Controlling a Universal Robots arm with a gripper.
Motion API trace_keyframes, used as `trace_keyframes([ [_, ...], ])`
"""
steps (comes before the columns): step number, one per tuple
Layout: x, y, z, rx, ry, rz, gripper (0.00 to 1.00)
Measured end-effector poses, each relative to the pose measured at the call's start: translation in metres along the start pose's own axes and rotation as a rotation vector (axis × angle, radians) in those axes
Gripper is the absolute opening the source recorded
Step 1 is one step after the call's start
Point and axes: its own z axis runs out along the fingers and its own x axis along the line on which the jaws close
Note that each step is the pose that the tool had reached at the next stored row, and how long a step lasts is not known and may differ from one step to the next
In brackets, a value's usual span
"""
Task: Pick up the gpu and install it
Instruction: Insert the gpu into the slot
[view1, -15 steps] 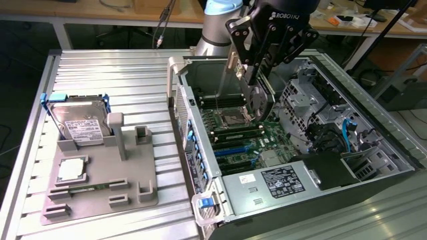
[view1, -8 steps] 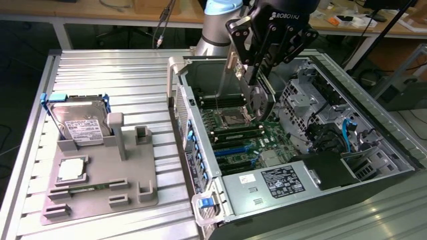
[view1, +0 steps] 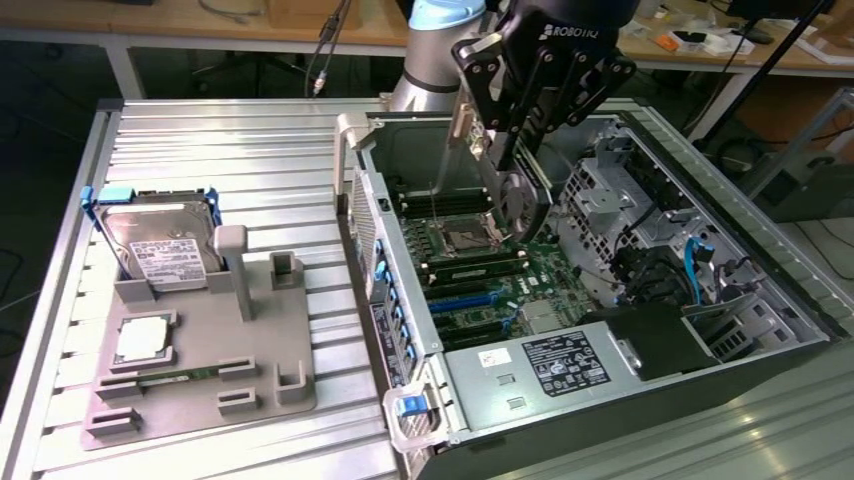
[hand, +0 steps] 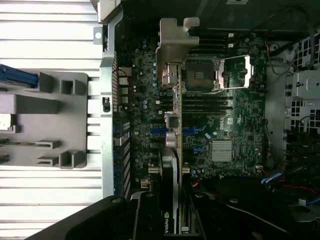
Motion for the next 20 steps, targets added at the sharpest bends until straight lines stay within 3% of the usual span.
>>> trace_keyframes([
  [20,0.0000,0.0000,0.0000,-0.0015,0.0007,-0.066,0.27],
])
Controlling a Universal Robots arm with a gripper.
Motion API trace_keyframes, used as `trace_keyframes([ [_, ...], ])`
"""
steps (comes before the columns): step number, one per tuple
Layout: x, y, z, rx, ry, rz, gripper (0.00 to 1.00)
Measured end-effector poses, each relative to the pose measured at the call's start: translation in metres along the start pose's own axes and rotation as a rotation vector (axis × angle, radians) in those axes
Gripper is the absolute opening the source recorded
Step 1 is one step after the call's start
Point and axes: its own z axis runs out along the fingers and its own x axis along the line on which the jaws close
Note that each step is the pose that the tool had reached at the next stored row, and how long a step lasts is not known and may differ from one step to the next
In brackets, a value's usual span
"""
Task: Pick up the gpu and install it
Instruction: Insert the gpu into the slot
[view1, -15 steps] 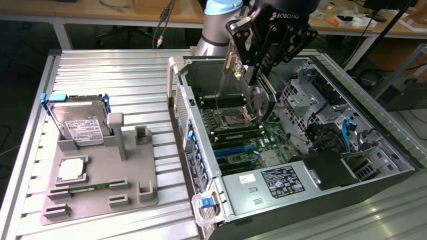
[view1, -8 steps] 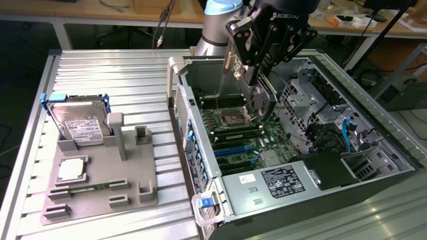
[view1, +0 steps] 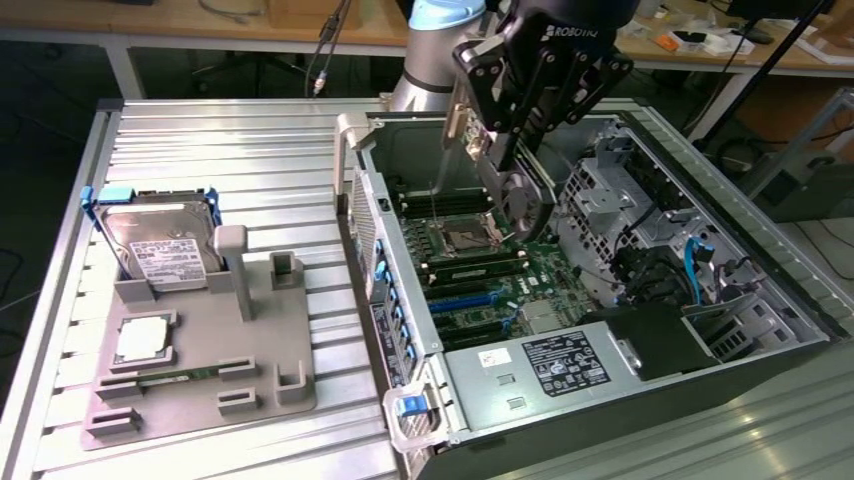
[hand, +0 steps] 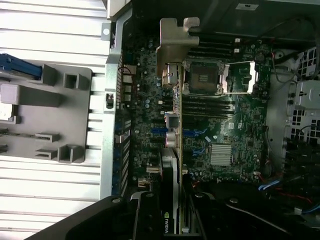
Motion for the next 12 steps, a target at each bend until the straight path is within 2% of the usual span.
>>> trace_keyframes([
  [9,0.0000,0.0000,0.0000,-0.0014,0.0007,-0.064,0.27],
  [12,0.0000,0.0000,0.0000,-0.0025,0.0012,-0.108,0.27],
])
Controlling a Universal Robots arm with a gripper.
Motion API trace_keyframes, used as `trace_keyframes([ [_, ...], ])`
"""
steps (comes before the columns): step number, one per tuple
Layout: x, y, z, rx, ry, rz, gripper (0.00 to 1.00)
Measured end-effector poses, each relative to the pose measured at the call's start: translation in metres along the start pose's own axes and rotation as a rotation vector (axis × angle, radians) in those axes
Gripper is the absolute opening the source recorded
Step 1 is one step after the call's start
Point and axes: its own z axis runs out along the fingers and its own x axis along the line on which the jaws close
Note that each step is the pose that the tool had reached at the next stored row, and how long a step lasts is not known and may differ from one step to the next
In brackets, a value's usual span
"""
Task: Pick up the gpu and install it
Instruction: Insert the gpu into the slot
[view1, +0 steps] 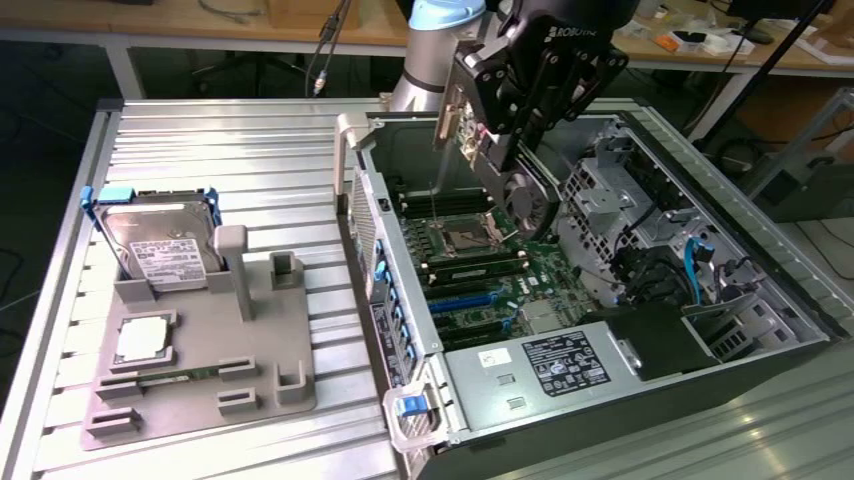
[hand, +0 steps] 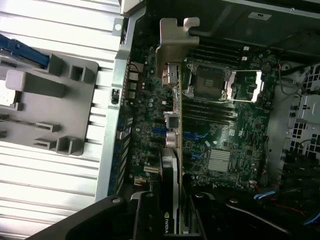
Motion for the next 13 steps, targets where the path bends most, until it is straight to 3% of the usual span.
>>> trace_keyframes([
  [13,0.0000,0.0000,0.0000,-0.0040,0.0019,-0.175,0.27],
])
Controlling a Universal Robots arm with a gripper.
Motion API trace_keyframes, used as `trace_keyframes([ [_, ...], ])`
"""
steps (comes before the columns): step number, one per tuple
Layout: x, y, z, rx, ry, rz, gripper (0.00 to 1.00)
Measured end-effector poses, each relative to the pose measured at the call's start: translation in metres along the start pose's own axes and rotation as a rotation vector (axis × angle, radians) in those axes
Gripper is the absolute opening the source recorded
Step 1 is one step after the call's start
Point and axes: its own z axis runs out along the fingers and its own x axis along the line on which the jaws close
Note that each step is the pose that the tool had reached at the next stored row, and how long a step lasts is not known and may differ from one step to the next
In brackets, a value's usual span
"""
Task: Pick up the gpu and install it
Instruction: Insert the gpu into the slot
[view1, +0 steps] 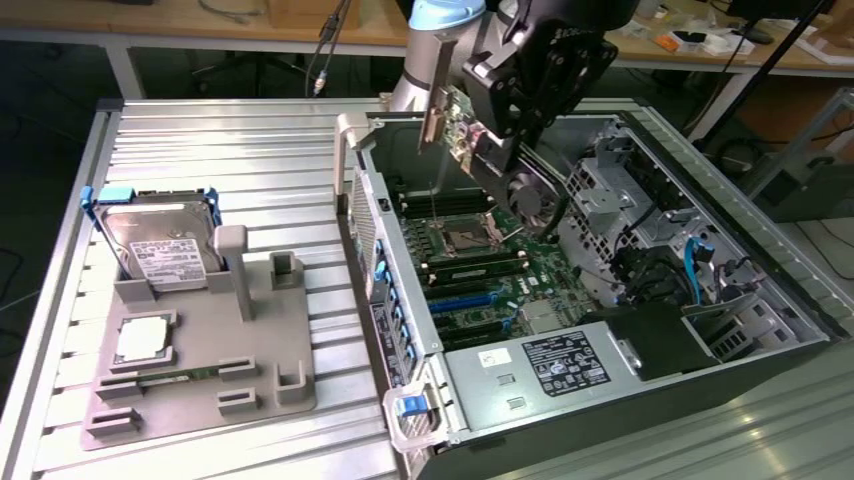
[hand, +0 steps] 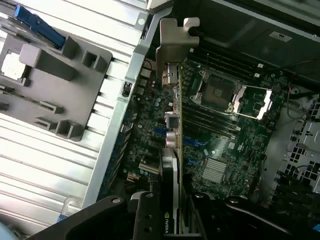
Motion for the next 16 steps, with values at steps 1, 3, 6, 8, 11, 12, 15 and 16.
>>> trace_keyframes([
  [1,0.0000,0.0000,0.0000,-0.0005,0.0002,-0.021,0.27],
  [3,0.0000,0.0000,0.0000,-0.0011,0.0004,-0.048,0.27],
  [6,0.0000,0.0000,0.0000,-0.0018,0.0008,-0.078,0.27],
  [8,0.0000,0.0000,0.0000,-0.0024,0.0011,-0.103,0.27],
  [11,0.0000,0.0000,0.0000,-0.0032,0.0014,-0.136,0.27],
  [12,0.0000,0.0000,0.0000,-0.0035,0.0016,-0.150,0.27],
  [15,0.0000,0.0000,0.0000,-0.0041,0.0019,-0.179,0.27],
  [16,0.0000,0.0000,0.0000,-0.0044,0.0020,-0.191,0.27],
])
